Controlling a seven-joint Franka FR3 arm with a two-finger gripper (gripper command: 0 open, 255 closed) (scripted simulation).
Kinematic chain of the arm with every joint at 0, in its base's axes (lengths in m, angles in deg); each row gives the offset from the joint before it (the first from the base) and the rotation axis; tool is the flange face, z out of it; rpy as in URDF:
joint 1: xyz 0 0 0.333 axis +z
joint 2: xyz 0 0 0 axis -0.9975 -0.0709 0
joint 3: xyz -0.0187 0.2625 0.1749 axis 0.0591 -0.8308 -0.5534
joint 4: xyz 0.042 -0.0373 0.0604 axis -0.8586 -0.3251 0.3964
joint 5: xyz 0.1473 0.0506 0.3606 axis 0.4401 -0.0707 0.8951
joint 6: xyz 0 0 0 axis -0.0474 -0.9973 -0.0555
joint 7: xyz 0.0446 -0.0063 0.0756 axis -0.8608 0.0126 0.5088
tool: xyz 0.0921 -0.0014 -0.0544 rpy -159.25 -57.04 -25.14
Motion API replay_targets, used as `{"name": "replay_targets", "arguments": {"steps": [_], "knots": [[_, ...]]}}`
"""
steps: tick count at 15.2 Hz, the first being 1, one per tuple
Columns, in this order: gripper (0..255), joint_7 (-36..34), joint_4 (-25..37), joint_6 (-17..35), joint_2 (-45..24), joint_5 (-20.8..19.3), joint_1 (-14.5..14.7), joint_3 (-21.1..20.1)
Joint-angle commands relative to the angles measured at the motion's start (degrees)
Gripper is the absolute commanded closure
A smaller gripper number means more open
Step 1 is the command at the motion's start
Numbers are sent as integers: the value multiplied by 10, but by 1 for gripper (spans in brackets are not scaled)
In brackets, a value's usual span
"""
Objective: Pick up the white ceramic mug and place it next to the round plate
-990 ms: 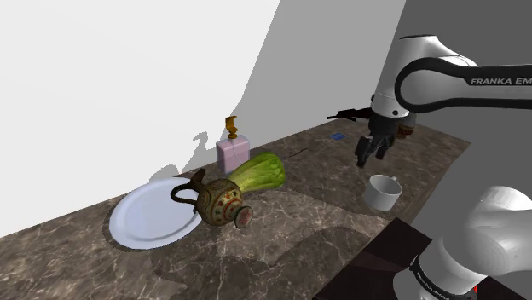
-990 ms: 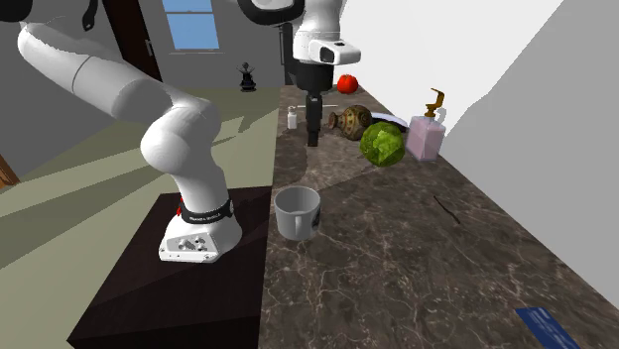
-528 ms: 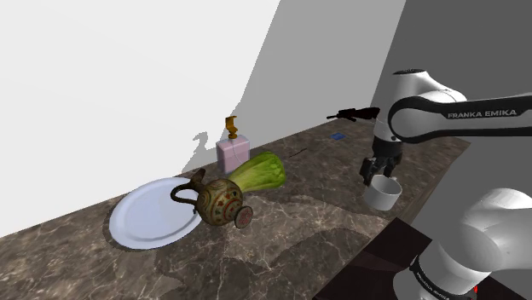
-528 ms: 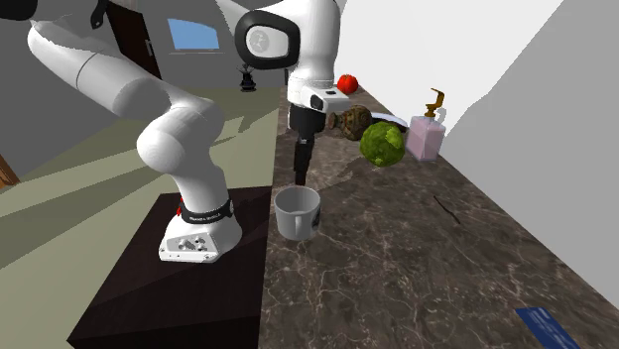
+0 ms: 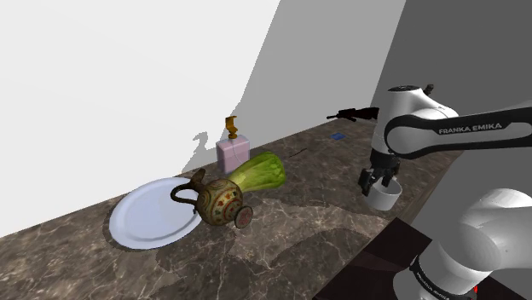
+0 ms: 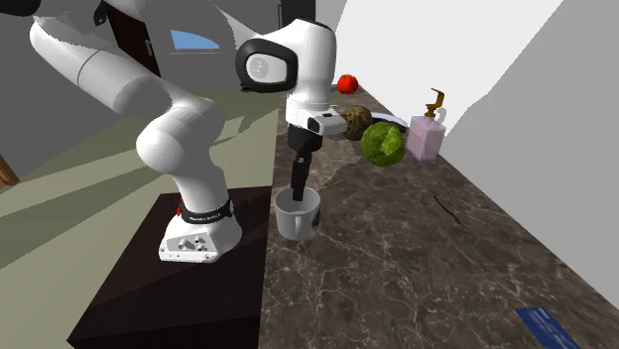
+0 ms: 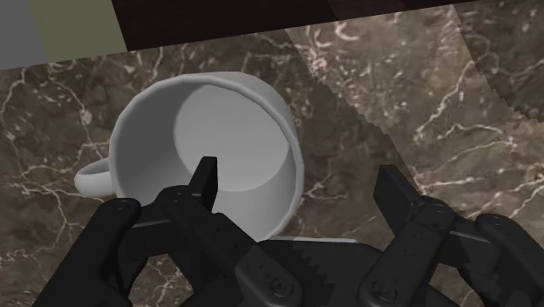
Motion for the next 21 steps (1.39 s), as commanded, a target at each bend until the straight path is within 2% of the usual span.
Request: {"name": "replay_targets", "arguments": {"steps": [1,6,7,16,21], "knots": [[0,0,-2,4,-2,-1,-1,0],[0,0,-2,4,-2,-1,-1,0],[255,0,-2,4,-2,-1,-1,0],[255,0,-2,4,-2,-1,-1,0],[255,3,27,-47,21,3,1,-1]]}}
